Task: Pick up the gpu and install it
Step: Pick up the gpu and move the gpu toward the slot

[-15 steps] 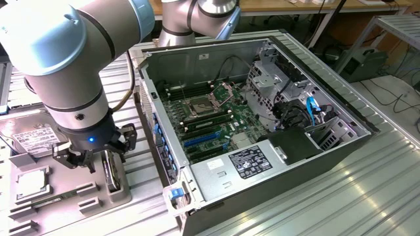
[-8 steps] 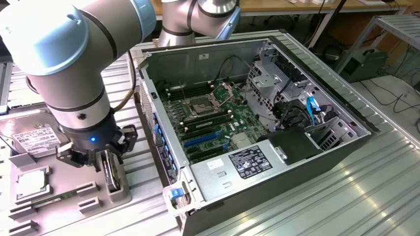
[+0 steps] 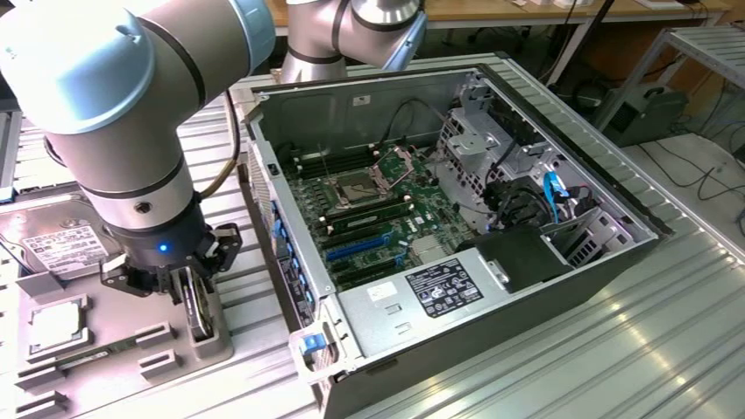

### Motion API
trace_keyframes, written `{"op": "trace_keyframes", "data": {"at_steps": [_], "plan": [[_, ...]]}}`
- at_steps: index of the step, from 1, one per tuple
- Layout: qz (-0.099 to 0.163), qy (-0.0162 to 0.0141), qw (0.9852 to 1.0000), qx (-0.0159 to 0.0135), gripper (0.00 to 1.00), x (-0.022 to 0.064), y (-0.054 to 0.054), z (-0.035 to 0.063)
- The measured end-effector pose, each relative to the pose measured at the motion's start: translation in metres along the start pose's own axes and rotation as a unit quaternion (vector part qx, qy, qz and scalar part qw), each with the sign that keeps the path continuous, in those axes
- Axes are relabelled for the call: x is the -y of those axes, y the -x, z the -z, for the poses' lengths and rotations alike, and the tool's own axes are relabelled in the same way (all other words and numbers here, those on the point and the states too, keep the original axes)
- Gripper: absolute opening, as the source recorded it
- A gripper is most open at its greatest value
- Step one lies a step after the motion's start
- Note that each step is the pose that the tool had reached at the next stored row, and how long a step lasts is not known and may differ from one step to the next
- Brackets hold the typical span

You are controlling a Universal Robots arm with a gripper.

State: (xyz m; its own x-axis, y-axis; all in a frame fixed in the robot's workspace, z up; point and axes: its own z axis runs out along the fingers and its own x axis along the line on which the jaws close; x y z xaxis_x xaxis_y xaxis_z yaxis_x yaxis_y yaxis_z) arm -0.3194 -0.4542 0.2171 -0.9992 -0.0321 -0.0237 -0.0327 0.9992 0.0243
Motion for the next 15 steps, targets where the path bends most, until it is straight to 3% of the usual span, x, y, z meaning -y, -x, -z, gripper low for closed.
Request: {"op": "trace_keyframes", "data": {"at_steps": [7,8,15], "plan": [[0.000,0.0000,1.0000,0.0001,0.41,0.0000,0.0000,-0.0001],[0.000,0.0000,1.0000,0.0000,0.34,0.0000,-0.0001,-0.0001],[0.000,-0.0001,1.0000,0.0000,0.34,0.0000,-0.0001,-0.0001]]}}
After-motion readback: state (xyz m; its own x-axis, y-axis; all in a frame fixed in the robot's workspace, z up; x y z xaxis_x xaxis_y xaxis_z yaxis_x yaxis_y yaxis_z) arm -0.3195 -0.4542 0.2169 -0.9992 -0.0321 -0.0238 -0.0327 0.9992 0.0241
